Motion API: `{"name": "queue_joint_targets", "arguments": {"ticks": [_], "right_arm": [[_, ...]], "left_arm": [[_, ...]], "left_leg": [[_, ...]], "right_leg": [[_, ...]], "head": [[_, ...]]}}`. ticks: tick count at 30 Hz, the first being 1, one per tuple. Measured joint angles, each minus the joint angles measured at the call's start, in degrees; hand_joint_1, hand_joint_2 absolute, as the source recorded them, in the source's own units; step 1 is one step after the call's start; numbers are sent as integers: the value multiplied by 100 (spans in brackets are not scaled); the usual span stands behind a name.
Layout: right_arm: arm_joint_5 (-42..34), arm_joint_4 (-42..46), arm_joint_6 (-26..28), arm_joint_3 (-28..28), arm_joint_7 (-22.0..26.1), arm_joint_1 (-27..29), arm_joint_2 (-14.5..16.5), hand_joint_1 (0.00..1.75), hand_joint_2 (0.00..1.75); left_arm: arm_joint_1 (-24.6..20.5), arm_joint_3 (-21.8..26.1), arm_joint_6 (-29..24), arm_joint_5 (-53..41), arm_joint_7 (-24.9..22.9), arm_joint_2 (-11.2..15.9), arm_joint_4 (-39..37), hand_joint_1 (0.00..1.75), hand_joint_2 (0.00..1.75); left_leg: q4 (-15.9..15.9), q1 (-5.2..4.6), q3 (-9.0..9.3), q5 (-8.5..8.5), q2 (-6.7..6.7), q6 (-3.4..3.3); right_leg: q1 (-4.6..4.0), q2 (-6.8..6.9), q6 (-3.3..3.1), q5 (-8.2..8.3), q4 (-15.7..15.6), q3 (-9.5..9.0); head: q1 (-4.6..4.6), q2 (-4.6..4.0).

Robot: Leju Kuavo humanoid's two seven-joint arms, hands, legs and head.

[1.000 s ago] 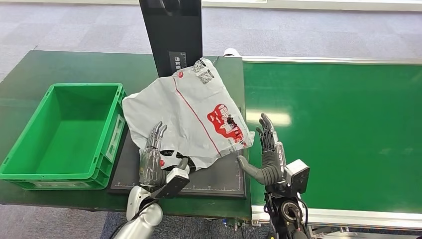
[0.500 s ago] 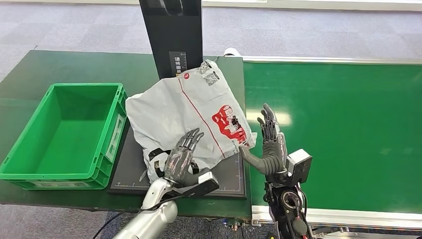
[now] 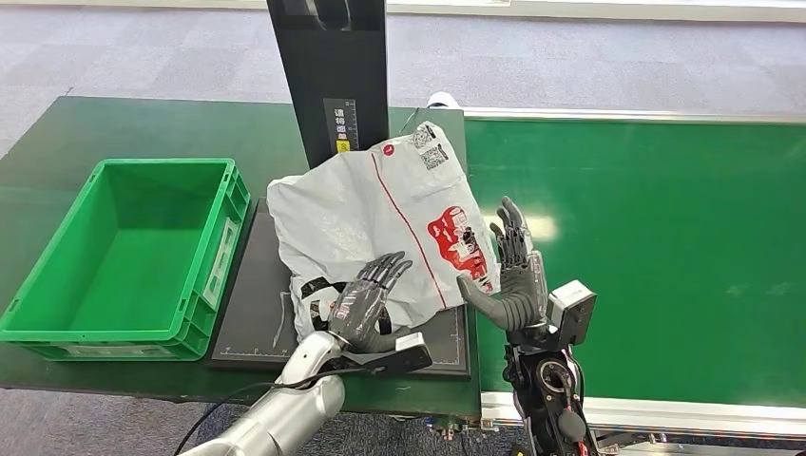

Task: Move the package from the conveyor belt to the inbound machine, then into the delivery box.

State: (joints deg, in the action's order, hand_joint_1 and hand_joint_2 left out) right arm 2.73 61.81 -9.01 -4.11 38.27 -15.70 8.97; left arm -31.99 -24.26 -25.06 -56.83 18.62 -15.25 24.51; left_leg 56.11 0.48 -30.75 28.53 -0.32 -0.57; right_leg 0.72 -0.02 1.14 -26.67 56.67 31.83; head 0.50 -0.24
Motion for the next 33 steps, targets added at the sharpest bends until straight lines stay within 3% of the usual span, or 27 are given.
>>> {"name": "queue_joint_targets", "arguments": {"ticks": [1, 5, 8, 19, 27, 33], "right_arm": [[-2, -16, -9, 0, 4, -12, -1, 0, 175], [-2, -85, -24, -1, 7, -70, -1, 0, 175], [-3, -91, -10, 0, 7, -45, -4, 0, 175], [1, -19, 58, 4, -7, 121, -54, 0, 175], [46, -4, 66, 16, -16, 266, -67, 0, 175], [55, 42, 160, 34, 9, 410, -76, 0, 175]], "left_arm": [[-10, -2, 7, 8, 0, 4, -17, 31, 175], [-12, -36, 19, 54, 0, 39, -76, 145, 175], [-20, -73, 68, 26, -21, 67, -105, 170, 175], [-249, -185, 149, 113, -5, 149, -150, 175, 175], [-57, 215, -667, 1474, 1201, 289, 230, 175, 175], [508, 721, -750, 3014, 2061, 533, 1565, 175, 175]], "left_leg": [[0, 0, 0, 0, 0, 0], [0, 0, 1, 0, 0, 0], [0, 0, 2, 0, 0, 0], [0, 0, 8, 0, 0, 0], [0, 0, 3, 0, 1, 1], [0, 1, -2, 0, 2, 1]], "right_leg": [[0, 0, 0, 0, 0, 0], [0, 0, 0, 0, 1, 1], [0, 0, 0, 0, 1, 1], [0, 0, 0, 0, 2, -3], [0, -1, -1, 0, 10, 7], [-1, -2, -2, -2, 10, 11]], "head": [[0, 0], [-1, 0], [1, 0], [0, 0], [-1, 0], [-1, 0]]}}
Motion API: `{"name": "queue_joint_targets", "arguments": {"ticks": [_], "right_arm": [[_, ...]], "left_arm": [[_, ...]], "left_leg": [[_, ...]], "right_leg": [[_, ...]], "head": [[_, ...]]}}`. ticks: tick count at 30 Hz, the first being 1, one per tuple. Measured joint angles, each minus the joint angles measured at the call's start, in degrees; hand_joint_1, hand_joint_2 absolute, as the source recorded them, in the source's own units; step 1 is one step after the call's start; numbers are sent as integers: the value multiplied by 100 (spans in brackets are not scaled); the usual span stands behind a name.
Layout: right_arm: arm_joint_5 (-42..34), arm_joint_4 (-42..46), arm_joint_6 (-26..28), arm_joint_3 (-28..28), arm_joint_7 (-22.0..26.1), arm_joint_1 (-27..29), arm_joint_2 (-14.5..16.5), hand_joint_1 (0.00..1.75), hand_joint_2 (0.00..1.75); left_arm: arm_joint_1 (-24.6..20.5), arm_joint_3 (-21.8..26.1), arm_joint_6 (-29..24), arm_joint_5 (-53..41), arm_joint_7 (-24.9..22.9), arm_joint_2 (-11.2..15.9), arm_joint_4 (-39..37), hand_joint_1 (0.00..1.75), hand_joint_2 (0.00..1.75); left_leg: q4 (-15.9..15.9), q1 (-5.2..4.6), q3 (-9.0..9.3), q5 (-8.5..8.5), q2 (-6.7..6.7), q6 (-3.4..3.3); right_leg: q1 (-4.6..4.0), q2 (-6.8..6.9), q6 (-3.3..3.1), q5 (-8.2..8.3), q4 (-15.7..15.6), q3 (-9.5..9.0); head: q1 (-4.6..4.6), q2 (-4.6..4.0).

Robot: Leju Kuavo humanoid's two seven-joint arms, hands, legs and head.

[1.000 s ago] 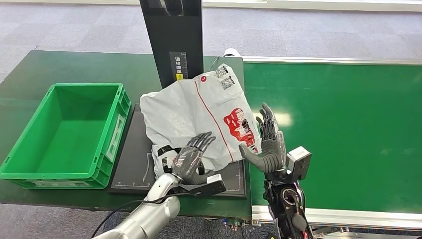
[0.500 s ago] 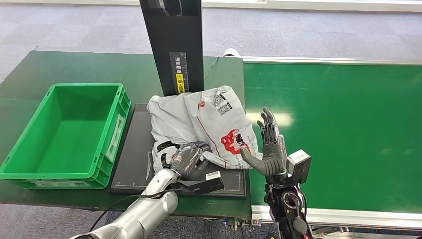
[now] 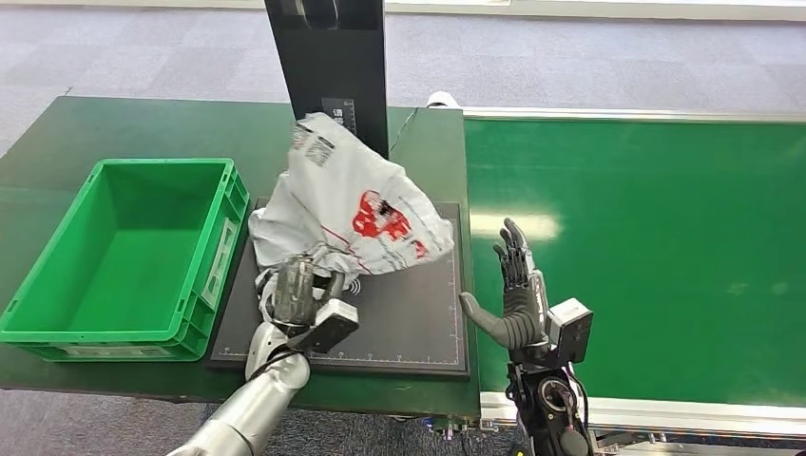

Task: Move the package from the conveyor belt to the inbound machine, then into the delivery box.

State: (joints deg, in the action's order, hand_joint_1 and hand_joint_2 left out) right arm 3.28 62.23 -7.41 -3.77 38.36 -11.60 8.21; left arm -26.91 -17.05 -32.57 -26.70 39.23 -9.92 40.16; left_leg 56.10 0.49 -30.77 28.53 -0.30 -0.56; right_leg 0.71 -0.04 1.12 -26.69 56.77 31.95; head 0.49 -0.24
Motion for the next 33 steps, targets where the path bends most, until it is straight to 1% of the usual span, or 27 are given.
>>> {"name": "queue_joint_targets", "arguments": {"ticks": [5, 6, 9, 10, 11, 13, 14, 16, 19, 23, 27, 30, 33], "right_arm": [[1, 114, 30, 39, 2, 154, -12, 0, 175], [1, 124, 32, 42, 2, 168, -12, 0, 175], [1, 130, 34, 44, 2, 176, -12, 0, 175], [3, 161, 49, 61, 2, 201, -13, 0, 175], [17, 215, 64, 84, 2, 242, -14, 0, 175], [61, 355, 92, 143, -12, 346, -15, 0, 175], [85, 412, 91, 162, -21, 388, -13, 0, 175], [113, 489, 89, 191, -40, 445, -9, 0, 175], [148, 538, 77, 219, -50, 466, -7, 0, 175], [184, 540, 33, 243, -50, 425, -1, 0, 175], [212, 537, -5, 260, -52, 348, 24, 0, 175], [276, 527, -43, 278, -50, 302, 50, 0, 175], [301, 503, -117, 299, -46, 260, 76, 0, 175]], "left_arm": [[504, 199, -39, 1172, 70, 261, 1373, 175, 175], [553, 206, -49, 1275, 72, 283, 1500, 175, 175], [576, 209, -50, 1323, 72, 294, 1573, 175, 175], [773, 234, -78, 1474, 76, 373, 2022, 175, 175], [1049, 280, -104, 1661, 81, 470, 2644, 175, 175], [1688, 417, -151, 2054, 91, 666, 4102, 175, 175], [1855, 487, -146, 2119, 92, 690, 4518, 175, 175], [2039, 615, -140, 2179, 92, 706, 5107, 175, 175], [2168, 783, -113, 2283, 92, 724, 5769, 175, 175], [2240, 906, -102, 2270, 92, 730, 6335, 175, 175], [2277, 912, -128, 2265, 92, 730, 6632, 175, 175], [2226, 981, -92, 2278, 92, 722, 6657, 175, 175], [2070, 1135, -44, 2211, 92, 706, 6466, 175, 175]], "left_leg": [[-1, 0, -3, 1, 4, 1], [-1, 0, -3, 1, 4, 1], [0, 0, -3, 1, 4, 1], [-1, 0, -5, 1, 3, 1], [-1, 0, -8, 2, 3, 2], [-1, 0, -14, 3, 2, 4], [-1, 0, -16, 3, 2, 4], [-1, 0, -18, 3, 2, 4], [-1, 0, -17, 3, 1, 4], [-1, 0, -15, 2, 1, 5], [-1, 0, -14, 1, 1, 5], [-1, 0, -15, 1, 1, 5], [-1, 0, -14, 1, 0, 6]], "right_leg": [[0, -3, 0, 0, 0, 3], [0, -3, 0, 0, 0, 4], [0, -3, 0, 0, 0, 4], [0, -3, 0, -1, 0, 5], [0, -3, -1, -1, 0, 8], [0, -2, -2, -3, 0, 14], [0, -1, -2, -4, -1, 16], [0, -1, -2, -4, -1, 17], [0, -1, -2, -3, -1, 16], [0, 0, -2, -3, 0, 12], [0, 0, -2, -3, 0, 12], [0, 0, -2, -3, 0, 14], [0, 0, -2, -3, 0, 15]], "head": [[-1, 0], [-2, 0], [-2, 0], [-1, 0], [0, 0], [2, 0], [2, 0], [2, 0], [1, 0], [2, 0], [1, 0], [2, 0], [-1, 0]]}}
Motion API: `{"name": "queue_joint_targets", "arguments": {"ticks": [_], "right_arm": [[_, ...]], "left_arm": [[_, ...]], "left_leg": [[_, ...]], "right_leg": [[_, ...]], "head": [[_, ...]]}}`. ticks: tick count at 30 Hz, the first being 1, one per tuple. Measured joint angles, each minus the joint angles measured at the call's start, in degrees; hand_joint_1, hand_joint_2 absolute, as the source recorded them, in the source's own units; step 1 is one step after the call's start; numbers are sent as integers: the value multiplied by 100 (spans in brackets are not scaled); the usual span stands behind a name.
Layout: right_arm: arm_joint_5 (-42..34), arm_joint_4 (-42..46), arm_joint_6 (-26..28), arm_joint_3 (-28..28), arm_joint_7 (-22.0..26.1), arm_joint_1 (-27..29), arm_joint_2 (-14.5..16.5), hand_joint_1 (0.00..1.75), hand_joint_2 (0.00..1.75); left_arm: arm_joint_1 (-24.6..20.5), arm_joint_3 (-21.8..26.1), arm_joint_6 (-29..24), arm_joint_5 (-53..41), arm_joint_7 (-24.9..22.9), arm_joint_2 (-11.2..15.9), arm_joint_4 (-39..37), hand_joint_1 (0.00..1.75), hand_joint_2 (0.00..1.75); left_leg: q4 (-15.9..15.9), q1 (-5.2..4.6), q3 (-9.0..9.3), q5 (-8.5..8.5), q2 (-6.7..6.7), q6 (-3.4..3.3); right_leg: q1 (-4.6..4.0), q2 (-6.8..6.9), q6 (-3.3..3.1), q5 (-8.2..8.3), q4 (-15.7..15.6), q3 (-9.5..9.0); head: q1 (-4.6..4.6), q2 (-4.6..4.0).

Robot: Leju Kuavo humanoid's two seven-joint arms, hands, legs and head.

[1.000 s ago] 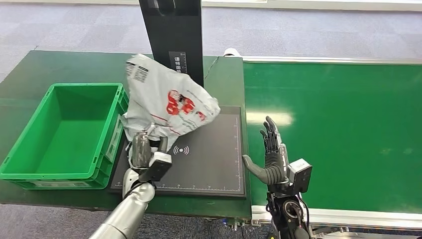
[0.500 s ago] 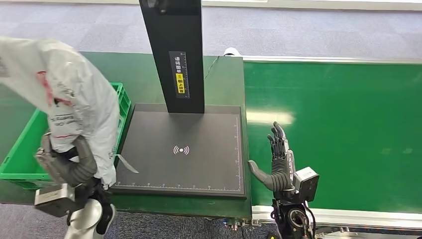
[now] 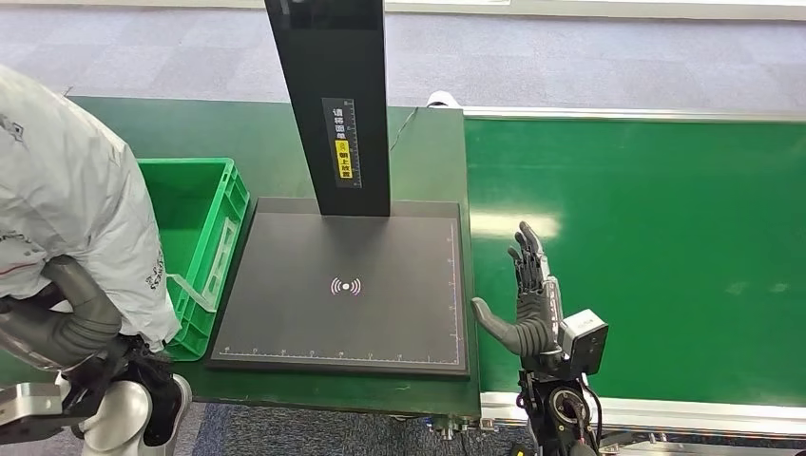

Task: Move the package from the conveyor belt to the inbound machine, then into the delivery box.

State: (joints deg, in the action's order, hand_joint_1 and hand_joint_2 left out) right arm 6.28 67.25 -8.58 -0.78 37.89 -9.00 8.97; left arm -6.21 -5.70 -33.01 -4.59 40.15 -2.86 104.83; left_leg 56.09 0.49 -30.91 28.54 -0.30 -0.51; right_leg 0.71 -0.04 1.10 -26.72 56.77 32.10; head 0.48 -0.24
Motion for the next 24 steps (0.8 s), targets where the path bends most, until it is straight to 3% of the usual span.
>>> {"name": "queue_joint_targets", "arguments": {"ticks": [4, 14, 19, 24], "right_arm": [[3, -61, -25, -13, 9, -101, 32, 0, 175], [8, -85, 37, -271, 14, -136, 95, 0, 175], [-3, -85, 100, -315, 14, -120, 89, 0, 175], [-9, -49, 115, -346, 14, 22, 81, 0, 175]], "left_arm": [[-570, 214, 7, -418, -36, -9, -994, 175, 175], [-2391, 634, -182, -2576, -796, 118, -4756, 175, 175], [-2919, 677, -233, -3159, -1098, 287, -6172, 175, 175], [-3295, 756, -246, -3254, -1202, 379, -6971, 175, 175]], "left_leg": [[1, 0, 0, -11, -7, 6], [1, 0, -2, -20, -2, 9], [0, 1, -6, -20, -1, 10], [0, 1, -5, -19, 4, 11]], "right_leg": [[0, 4, -2, 3, 1, -2], [0, 0, -10, 14, 8, 3], [-1, 0, -11, 13, 9, 9], [-2, -3, -12, 13, 12, 9]], "head": [[4, 0], [0, 0], [-1, 0], [0, 0]]}}
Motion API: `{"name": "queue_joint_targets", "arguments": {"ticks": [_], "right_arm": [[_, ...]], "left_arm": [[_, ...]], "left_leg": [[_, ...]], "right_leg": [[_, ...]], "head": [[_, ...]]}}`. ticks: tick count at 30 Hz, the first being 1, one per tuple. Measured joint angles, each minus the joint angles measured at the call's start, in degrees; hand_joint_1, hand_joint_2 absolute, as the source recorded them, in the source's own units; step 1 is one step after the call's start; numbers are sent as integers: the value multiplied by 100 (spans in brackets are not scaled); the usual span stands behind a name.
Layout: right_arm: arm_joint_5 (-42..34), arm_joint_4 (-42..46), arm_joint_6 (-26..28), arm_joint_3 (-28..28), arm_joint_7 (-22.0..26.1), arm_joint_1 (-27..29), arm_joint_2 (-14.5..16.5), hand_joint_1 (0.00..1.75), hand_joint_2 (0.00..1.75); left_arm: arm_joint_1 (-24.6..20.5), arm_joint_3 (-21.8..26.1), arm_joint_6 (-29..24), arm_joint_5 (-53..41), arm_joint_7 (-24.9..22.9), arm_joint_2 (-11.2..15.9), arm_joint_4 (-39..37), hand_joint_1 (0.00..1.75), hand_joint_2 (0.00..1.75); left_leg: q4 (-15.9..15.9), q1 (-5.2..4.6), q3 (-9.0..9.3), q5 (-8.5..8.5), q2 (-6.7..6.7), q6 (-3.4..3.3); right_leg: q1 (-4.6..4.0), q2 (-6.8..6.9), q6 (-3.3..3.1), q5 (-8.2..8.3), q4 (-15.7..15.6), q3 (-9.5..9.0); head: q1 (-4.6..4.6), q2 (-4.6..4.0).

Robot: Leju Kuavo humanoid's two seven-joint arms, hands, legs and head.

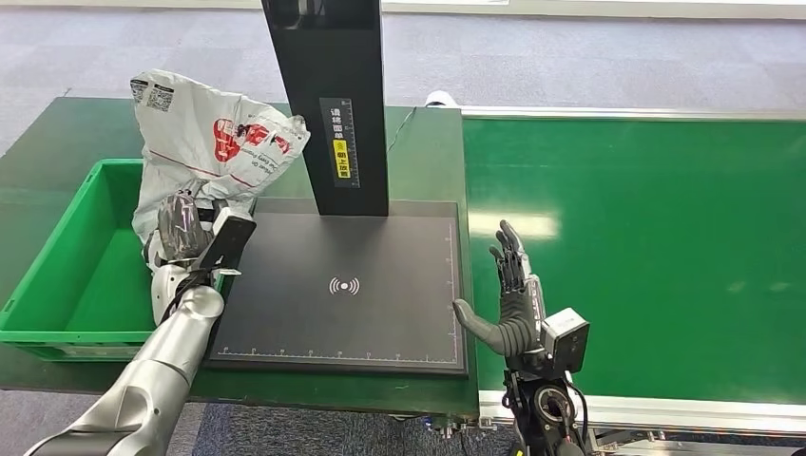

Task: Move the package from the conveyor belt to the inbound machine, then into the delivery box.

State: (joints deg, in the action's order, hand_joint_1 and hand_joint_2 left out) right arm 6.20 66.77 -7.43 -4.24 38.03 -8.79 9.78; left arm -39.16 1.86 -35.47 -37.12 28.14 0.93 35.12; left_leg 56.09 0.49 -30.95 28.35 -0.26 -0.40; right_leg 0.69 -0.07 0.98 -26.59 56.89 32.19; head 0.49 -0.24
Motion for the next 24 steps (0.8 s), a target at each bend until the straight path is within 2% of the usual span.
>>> {"name": "queue_joint_targets", "arguments": {"ticks": [7, 14, 20, 24], "right_arm": [[-3, 8, 9, -28, 0, 35, -28, 0, 175], [-10, 9, 39, -31, -18, 42, -29, 0, 175], [-10, 11, 72, -31, -20, 50, -29, 0, 175], [-4, 10, 85, -29, -22, 48, -29, 0, 175]], "left_arm": [[-136, 373, 4, 186, 216, 176, -265, 175, 175], [-239, 921, 267, 792, 472, 274, -191, 175, 175], [-302, 1141, 350, 946, 545, 323, -125, 175, 175], [-368, 1366, 597, 1550, 846, 372, -48, 175, 175]], "left_leg": [[0, 2, 5, -8, 0, 15], [0, 11, 5, -16, -1, 28], [1, 11, 3, -16, -2, 29], [1, 11, -1, -16, -1, 29]], "right_leg": [[-9, -1, -9, 2, 15, 4], [-18, -1, -19, 5, 19, 9], [-18, 0, -19, 5, 21, 9], [-18, -1, -19, 6, 21, 12]], "head": [[0, 0], [-1, 0], [1, 0], [0, 0]]}}
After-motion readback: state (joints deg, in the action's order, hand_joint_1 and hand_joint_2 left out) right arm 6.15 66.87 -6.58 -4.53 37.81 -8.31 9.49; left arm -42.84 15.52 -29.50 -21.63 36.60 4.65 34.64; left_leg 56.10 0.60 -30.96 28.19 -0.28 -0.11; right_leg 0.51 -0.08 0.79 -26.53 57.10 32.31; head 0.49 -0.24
